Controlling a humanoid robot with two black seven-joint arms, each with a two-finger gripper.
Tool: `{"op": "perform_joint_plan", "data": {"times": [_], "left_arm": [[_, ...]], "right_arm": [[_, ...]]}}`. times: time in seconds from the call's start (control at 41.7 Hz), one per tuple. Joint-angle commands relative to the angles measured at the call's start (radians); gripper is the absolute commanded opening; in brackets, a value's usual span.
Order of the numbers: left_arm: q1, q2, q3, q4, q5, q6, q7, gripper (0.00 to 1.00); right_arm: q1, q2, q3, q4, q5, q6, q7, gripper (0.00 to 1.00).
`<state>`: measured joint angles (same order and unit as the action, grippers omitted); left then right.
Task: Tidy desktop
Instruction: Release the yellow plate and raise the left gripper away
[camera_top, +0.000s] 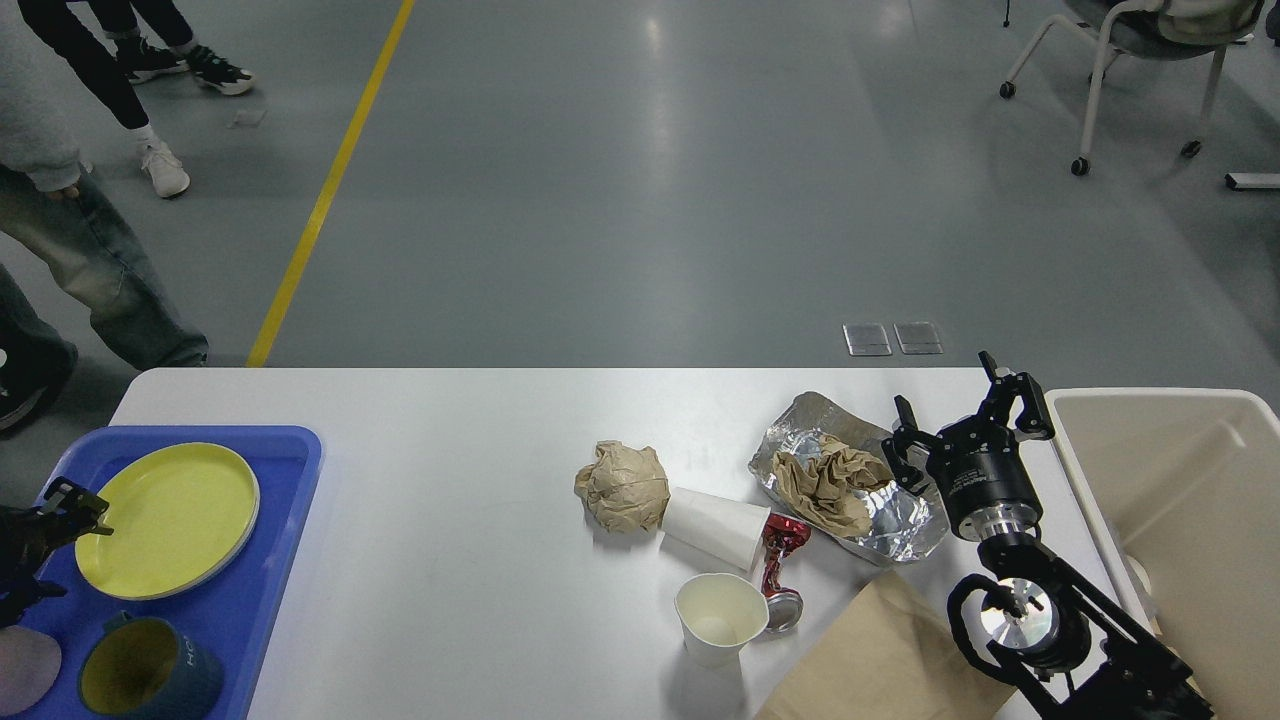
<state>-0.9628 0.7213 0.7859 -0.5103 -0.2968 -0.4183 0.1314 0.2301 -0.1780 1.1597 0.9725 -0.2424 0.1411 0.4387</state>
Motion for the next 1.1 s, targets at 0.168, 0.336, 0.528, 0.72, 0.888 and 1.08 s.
{"op": "perform_joint_plan", "data": {"times": [0.168, 0.336, 0.528, 0.72, 0.888, 1.08], "left_arm": [[-0.195, 0.036, 0.018, -0.007, 0.011, -0.095, -0.001, 0.95], [-0.353, 0.044, 0.006, -0.008, 0.011, -0.135, -0.006, 0.95], [-0.435, 0.121, -0.224, -0.005, 0.011, -0.135, -0.018, 0.96], [-0.317, 0.122, -0.577, -0.007, 0.011, -0.137, -0.024, 0.96], [-0.134, 0.031, -1.015, -0.007, 0.011, -0.142, -0.026, 0.96], [-0.002, -0.127, -1.398, -0.005, 0.011, -0.080, -0.050, 0.96]], "right_arm": [[0.000, 0.000, 0.000, 0.000, 0.000, 0.000, 0.000, 1.00], [0.000, 0.000, 0.000, 0.000, 0.000, 0.000, 0.000, 1.00], [0.000, 0.000, 0.000, 0.000, 0.000, 0.000, 0.000, 1.00], [0.000, 0.000, 0.000, 0.000, 0.000, 0.000, 0.000, 1.00], [0.000, 0.000, 0.000, 0.000, 0.000, 0.000, 0.000, 1.00], [0.000, 0.000, 0.000, 0.000, 0.000, 0.000, 0.000, 1.00]]}}
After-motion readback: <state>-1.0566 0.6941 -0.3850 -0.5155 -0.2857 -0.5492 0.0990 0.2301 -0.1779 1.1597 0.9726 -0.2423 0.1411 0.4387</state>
